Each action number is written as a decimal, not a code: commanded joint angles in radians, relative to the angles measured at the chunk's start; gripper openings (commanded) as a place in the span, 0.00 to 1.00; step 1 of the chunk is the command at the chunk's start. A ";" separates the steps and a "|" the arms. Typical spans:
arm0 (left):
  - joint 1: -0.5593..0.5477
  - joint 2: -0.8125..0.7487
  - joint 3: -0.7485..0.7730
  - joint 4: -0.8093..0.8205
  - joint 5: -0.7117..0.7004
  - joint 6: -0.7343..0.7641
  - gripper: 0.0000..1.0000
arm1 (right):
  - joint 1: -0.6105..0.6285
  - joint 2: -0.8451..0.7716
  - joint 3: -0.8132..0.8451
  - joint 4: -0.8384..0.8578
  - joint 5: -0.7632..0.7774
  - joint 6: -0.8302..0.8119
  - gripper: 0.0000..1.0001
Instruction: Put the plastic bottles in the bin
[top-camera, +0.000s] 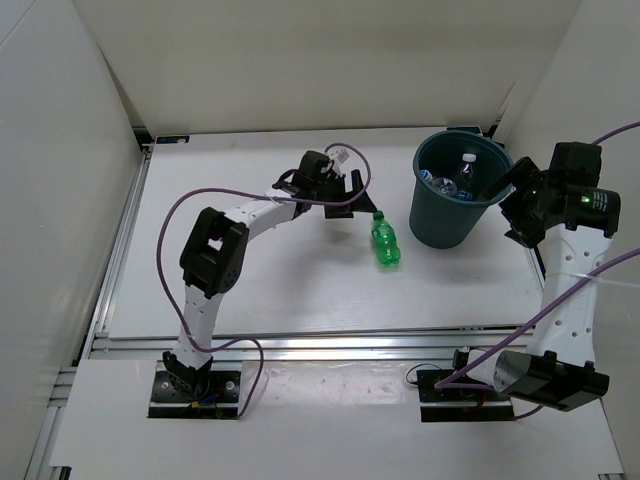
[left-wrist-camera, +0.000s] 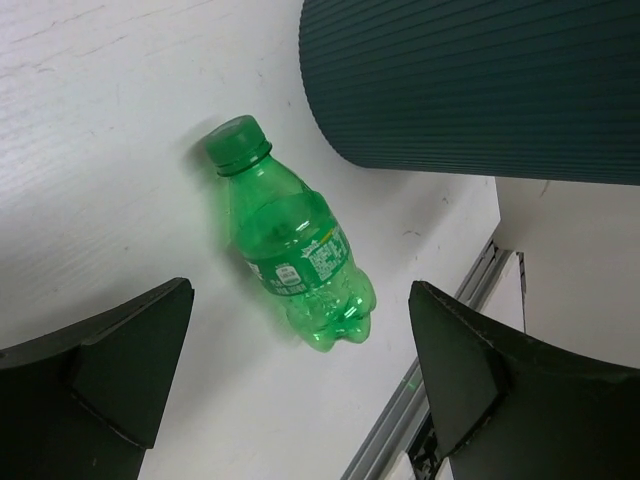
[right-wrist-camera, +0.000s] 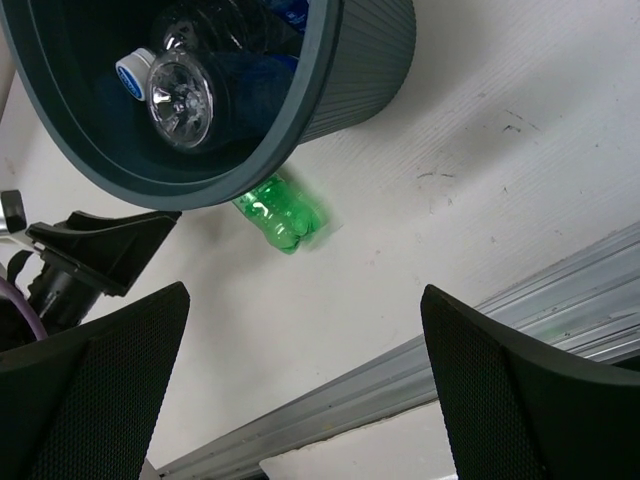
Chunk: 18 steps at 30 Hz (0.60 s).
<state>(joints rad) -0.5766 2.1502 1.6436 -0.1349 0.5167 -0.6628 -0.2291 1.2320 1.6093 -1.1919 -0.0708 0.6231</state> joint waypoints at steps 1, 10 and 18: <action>-0.031 0.039 0.035 0.021 0.037 0.006 1.00 | -0.004 -0.019 -0.011 0.028 -0.006 -0.025 1.00; -0.062 0.235 0.244 0.021 0.100 -0.029 1.00 | -0.004 -0.028 -0.058 0.028 -0.030 -0.043 1.00; -0.114 0.440 0.504 0.012 0.218 -0.101 1.00 | -0.004 -0.037 -0.068 0.018 0.002 -0.062 1.00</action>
<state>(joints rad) -0.6621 2.5492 2.0747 -0.1249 0.6350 -0.7307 -0.2291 1.2175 1.5406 -1.1786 -0.0807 0.5915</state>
